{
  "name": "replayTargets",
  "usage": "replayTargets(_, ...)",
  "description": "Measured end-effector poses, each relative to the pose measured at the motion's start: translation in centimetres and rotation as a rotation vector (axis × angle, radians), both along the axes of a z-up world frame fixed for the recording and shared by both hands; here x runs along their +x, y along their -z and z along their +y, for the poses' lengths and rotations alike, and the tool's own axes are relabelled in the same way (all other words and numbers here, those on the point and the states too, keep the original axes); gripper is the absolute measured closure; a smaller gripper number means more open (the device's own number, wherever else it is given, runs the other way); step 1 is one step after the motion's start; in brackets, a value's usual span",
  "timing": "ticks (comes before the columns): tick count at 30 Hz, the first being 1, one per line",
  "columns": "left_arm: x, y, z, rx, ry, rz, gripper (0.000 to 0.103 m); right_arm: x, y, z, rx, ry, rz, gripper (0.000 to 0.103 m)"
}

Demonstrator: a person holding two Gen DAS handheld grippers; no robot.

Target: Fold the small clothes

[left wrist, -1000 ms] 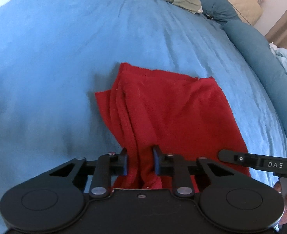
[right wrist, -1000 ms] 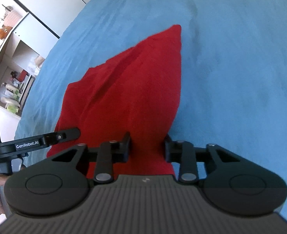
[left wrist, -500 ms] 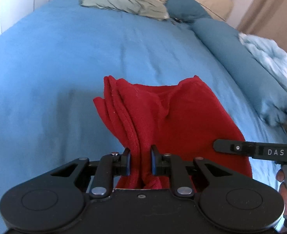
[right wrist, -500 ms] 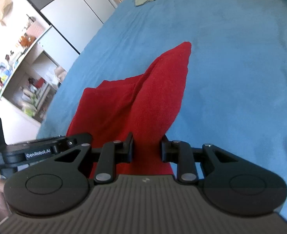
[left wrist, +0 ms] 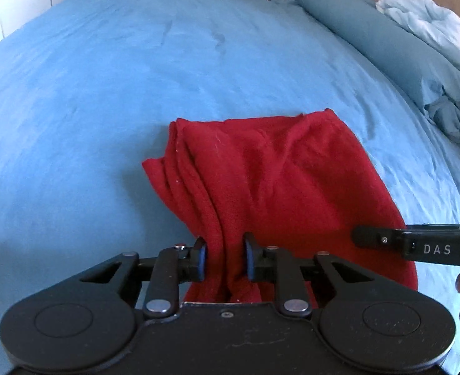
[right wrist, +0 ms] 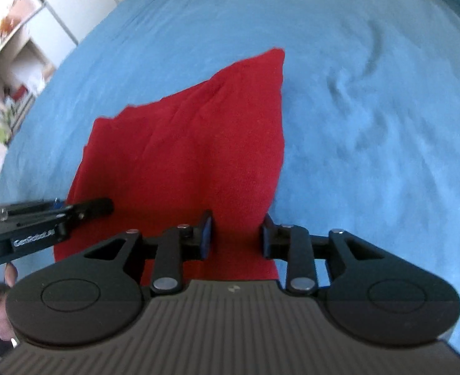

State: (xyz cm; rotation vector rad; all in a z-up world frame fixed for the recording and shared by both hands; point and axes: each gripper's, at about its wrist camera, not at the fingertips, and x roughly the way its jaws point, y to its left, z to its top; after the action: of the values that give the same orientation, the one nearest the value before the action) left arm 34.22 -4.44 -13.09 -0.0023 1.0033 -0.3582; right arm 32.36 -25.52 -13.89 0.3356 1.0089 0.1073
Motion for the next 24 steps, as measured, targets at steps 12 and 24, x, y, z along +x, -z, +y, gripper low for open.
replayTargets(12, -2.6, -2.1, 0.9, 0.155, -0.031, -0.108, 0.031, -2.0, -3.3, -1.2, -0.100, 0.009, -0.044, 0.018)
replayTargets(24, -4.3, 3.5, 2.5, 0.120, -0.069, -0.235, 0.028, -4.5, 2.4, -2.7, -0.150, -0.004, -0.196, 0.013)
